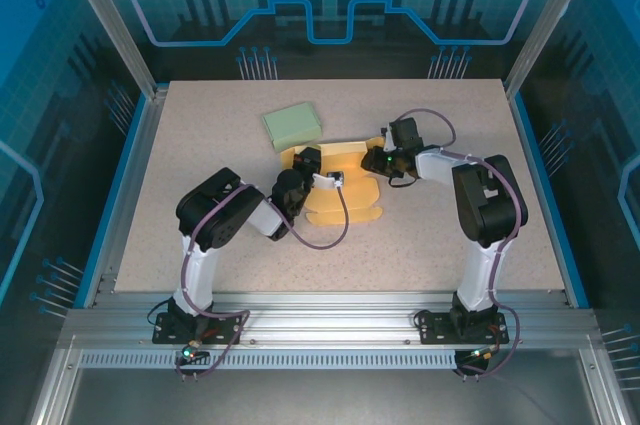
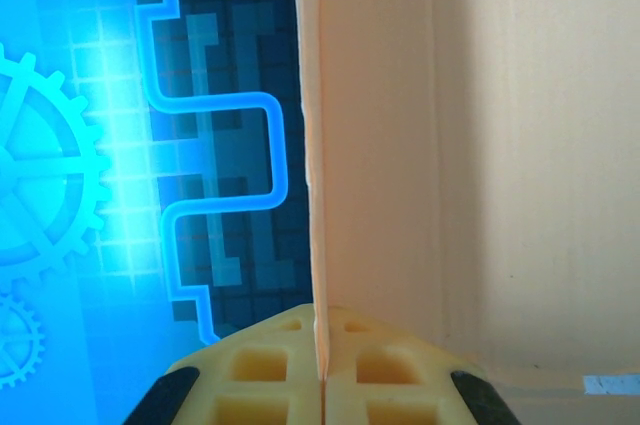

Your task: Fold the paper box

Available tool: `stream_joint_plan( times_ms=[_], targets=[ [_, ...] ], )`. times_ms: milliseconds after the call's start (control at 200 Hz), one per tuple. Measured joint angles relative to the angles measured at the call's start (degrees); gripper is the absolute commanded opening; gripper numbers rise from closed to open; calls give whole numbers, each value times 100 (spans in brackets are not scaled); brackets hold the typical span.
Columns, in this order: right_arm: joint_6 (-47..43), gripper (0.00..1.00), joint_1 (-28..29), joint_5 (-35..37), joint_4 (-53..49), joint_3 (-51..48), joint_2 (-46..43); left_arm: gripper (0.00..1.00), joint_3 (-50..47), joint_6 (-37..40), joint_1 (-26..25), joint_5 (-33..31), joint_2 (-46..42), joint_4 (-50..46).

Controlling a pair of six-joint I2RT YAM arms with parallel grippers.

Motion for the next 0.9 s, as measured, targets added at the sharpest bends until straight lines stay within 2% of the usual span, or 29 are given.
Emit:
stream_joint_plan(
  times_ms=[305, 900],
  targets=[
    [269, 29, 11, -387, 603, -422, -188, 0, 22, -9, -39, -4, 74, 17],
    [546, 31, 437, -26, 831, -616, -304, 0, 184, -7, -52, -155, 203, 22]
  ],
)
